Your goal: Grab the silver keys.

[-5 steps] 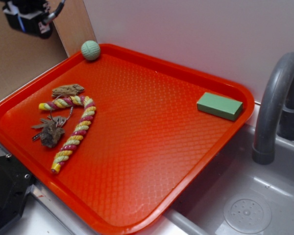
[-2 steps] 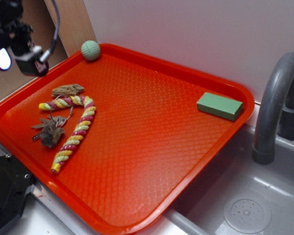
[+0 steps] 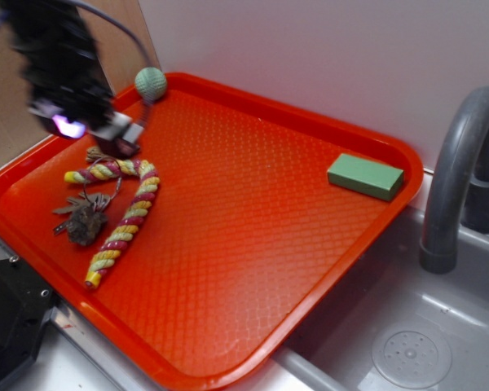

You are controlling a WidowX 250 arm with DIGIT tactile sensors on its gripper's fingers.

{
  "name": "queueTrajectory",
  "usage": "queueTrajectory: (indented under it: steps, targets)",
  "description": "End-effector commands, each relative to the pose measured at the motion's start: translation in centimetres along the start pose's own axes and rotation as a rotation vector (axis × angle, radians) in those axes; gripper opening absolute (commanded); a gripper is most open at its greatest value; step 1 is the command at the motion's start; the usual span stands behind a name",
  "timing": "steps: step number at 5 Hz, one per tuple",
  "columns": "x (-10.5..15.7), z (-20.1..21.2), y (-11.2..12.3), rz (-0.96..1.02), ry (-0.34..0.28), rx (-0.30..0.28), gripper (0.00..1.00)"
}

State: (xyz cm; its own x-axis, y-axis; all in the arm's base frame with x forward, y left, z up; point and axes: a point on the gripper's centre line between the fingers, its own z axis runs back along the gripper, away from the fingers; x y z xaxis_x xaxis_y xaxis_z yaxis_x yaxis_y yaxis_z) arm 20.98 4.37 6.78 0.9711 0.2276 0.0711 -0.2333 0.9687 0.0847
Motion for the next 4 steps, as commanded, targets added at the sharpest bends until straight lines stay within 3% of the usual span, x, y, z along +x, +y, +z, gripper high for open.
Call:
queueTrajectory:
  steps: [1, 2, 4]
  targets:
    - [4.2, -2.6, 1.8, 0.008, 0.002, 0.001, 1.00]
    - [4.1, -2.3, 1.1, -0.021, 0.012, -0.025, 1.00]
    - [2.6, 3.6, 0.8, -0.017, -0.113, -0.073, 1.00]
